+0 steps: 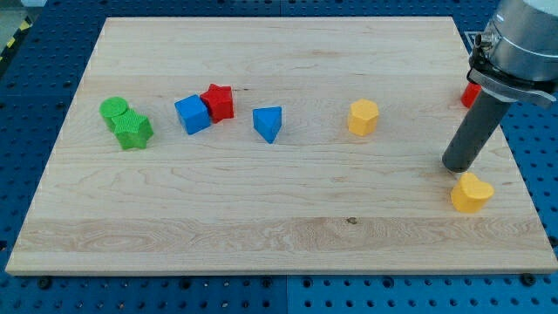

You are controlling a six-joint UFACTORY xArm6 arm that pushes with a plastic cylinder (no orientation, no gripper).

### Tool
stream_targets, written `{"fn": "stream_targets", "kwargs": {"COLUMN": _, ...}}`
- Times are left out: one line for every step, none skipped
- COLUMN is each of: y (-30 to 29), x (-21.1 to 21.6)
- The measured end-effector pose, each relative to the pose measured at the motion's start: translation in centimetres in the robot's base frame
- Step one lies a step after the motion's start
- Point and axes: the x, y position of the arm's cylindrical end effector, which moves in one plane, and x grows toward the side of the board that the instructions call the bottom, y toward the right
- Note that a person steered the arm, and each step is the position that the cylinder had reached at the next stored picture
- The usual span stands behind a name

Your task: Push the yellow hexagon towards the yellow heart

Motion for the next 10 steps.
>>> {"fn": "stream_targets", "kwargs": {"y": 0.0, "x": 0.7}}
{"fn": "stream_targets", "kwargs": {"y": 0.0, "x": 4.7}}
{"fn": "stream_targets", "kwargs": {"y": 0.0, "x": 4.7}}
{"fn": "stream_targets", "kwargs": {"y": -0.9, "x": 1.9}}
{"fn": "stream_targets", "kwargs": {"y": -4.1, "x": -6.0}}
{"fn": "stream_targets", "kwargs": {"y": -6.4, "x": -12.0}}
{"fn": "stream_targets", "kwargs": {"y": -10.5, "x": -12.8}}
{"fn": "stream_targets", "kwargs": {"y": -13.6, "x": -12.0}}
{"fn": "stream_targets", "kwargs": {"y": -13.3, "x": -11.9}}
{"fn": "stream_targets", "kwargs": {"y": -11.0, "x": -10.4}}
